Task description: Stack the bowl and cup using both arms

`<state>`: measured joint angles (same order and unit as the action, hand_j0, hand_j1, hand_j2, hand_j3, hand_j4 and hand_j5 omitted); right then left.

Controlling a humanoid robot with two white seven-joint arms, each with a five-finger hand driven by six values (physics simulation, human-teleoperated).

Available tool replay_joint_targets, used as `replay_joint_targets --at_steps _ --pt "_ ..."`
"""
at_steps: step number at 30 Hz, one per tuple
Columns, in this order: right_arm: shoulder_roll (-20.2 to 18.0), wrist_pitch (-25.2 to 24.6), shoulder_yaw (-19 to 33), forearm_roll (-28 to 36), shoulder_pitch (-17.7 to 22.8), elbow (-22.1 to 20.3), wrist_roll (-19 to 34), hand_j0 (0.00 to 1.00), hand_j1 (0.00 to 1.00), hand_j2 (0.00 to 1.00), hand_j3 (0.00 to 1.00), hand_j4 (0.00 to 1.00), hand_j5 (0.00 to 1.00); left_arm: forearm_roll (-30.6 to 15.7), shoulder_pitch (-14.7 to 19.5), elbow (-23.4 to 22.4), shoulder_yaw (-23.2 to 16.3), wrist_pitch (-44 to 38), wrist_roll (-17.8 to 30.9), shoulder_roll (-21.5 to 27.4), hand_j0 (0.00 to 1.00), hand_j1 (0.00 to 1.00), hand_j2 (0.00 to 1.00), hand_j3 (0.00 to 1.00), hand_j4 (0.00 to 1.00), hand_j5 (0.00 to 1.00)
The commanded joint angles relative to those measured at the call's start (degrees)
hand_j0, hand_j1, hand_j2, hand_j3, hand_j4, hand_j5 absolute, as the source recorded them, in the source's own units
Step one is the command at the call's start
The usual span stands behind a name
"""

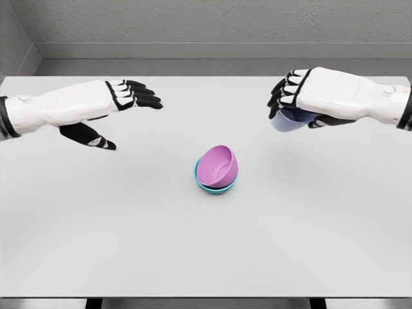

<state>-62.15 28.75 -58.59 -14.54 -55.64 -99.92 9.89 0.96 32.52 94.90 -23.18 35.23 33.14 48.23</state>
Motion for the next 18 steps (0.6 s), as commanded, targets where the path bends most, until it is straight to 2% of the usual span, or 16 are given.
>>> replay_joint_targets --at_steps 1,3,4,6,8,10,12,15,17,18 --pt "0.98 -0.1 0.05 0.3 -0.09 -0.01 -0.04 0.61 0.61 0.61 0.61 0.61 0.61 -1.67 -0.26 -1.91 5.69 -0.23 -6.77 1.16 1.0 1.0 1.0 1.0 1.0 1.0" --pt "1.06 -0.1 0.05 0.3 -0.18 -0.01 -0.04 0.61 0.61 0.61 0.61 0.61 0.61 -1.58 -2.81 -2.88 9.2 -0.23 -8.35 1.16 1.0 1.0 1.0 1.0 1.0 1.0" --pt "1.15 -0.1 0.05 0.3 -0.26 -0.1 -0.04 0.61 0.61 0.61 0.61 0.61 0.61 -0.97 -5.44 -3.4 10.52 -0.23 -8.35 1.16 1.0 1.0 1.0 1.0 1.0 1.0" --pt "1.41 -0.1 0.05 0.3 -0.35 -0.1 -0.04 0.61 0.61 0.61 0.61 0.61 0.61 -0.97 -9.48 -5.25 11.14 -0.23 -8.35 0.81 1.0 1.0 1.0 1.0 1.0 1.0" --pt "1.77 -0.1 0.05 0.3 -0.44 -0.1 -0.04 0.61 0.61 0.61 0.61 0.61 0.61 0.79 -11.25 -6.57 10.97 -0.23 -8.27 -0.77 1.0 1.0 1.0 1.0 1.0 1.0" --pt "2.12 -0.1 0.05 0.3 -0.44 -0.1 -0.04 0.61 0.61 0.61 0.61 0.61 0.61 1.14 -11.6 -8.67 11.14 -0.23 -7.91 -5.6 1.0 1.0 1.0 1.0 1.0 1.0" --pt "2.38 -0.1 0.05 0.3 -0.44 -0.1 -0.04 0.61 0.61 0.61 0.61 0.61 0.61 1.06 -12.74 -12.89 11.49 -0.23 -7.91 -6.75 1.0 1.0 1.0 1.0 1.0 1.0" --pt "3.08 -0.1 0.05 0.3 -0.44 -0.1 -0.04 0.61 0.61 0.61 0.61 0.61 0.61 1.14 -14.94 -12.98 14.57 -0.23 -7.91 -9.74 1.0 1.0 1.0 1.0 1.0 1.0" --pt "3.17 -0.1 -0.04 0.3 -0.44 -0.1 -0.04 0.61 0.61 0.61 0.61 0.61 0.61 1.58 -15.21 -12.98 15.45 -0.23 -7.91 -12.63 1.0 1.0 1.0 1.0 1.0 1.0" --pt "3.52 -0.1 -0.04 0.3 -0.44 -0.1 -0.04 0.61 0.61 0.61 0.61 0.61 0.61 3.51 -15.21 -13.07 16.15 -0.23 -7.91 -13.51 1.0 1.0 1.0 1.0 1.0 1.0"
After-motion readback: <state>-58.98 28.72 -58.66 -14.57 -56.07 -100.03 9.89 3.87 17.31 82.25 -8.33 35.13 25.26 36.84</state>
